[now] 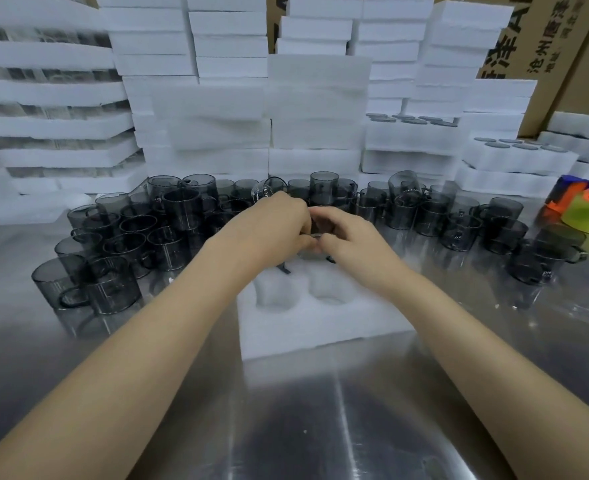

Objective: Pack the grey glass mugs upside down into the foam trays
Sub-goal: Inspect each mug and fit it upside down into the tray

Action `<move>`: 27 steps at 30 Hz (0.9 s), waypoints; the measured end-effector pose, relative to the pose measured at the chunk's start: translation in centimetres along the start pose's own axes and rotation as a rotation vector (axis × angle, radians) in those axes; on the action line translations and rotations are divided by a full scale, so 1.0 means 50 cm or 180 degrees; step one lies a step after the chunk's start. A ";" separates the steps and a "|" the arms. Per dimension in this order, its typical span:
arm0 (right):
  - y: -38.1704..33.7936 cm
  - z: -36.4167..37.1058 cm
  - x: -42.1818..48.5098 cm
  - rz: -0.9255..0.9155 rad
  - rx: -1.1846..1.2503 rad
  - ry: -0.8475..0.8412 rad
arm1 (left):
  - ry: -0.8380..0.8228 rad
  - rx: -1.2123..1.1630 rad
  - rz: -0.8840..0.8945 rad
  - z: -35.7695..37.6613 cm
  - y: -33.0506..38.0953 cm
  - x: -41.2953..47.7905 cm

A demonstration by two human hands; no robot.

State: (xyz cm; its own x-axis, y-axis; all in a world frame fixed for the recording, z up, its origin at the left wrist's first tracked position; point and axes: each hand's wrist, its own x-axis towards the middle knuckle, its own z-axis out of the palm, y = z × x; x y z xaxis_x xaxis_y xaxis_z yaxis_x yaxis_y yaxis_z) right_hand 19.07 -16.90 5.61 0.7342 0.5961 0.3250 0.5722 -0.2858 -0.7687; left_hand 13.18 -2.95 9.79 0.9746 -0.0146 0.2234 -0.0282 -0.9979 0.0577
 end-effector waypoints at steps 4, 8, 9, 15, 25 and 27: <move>0.002 -0.040 -0.001 0.0206 -0.0420 -0.0640 | -0.0071 0.0107 0.0030 0.016 0.011 -0.002; 0.015 -0.056 0.003 0.0295 -0.0513 -0.0912 | -0.0743 -0.1089 -0.0020 0.006 -0.019 -0.003; 0.018 -0.056 0.004 0.0301 -0.0410 -0.0908 | -0.0836 -0.1311 -0.0036 0.002 -0.029 -0.003; 0.036 -0.046 0.009 0.0276 -0.0620 -0.0652 | -0.0667 -0.0840 -0.0002 0.021 -0.056 0.006; 0.036 -0.037 0.000 0.0423 -0.1084 -0.0511 | -0.0225 -0.0979 -0.0315 0.011 -0.073 0.006; 0.036 -0.032 -0.004 0.0355 -0.1435 -0.0534 | 0.0435 -0.0854 -0.0703 -0.011 -0.111 0.001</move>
State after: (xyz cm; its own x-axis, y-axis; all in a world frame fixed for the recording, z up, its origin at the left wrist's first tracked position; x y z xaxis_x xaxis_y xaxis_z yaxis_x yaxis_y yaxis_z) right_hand 20.54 -18.73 5.04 0.7522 0.6455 0.1326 0.6219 -0.6288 -0.4667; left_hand 13.26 2.63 10.01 0.9256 0.2259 0.3037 0.1047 -0.9240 0.3679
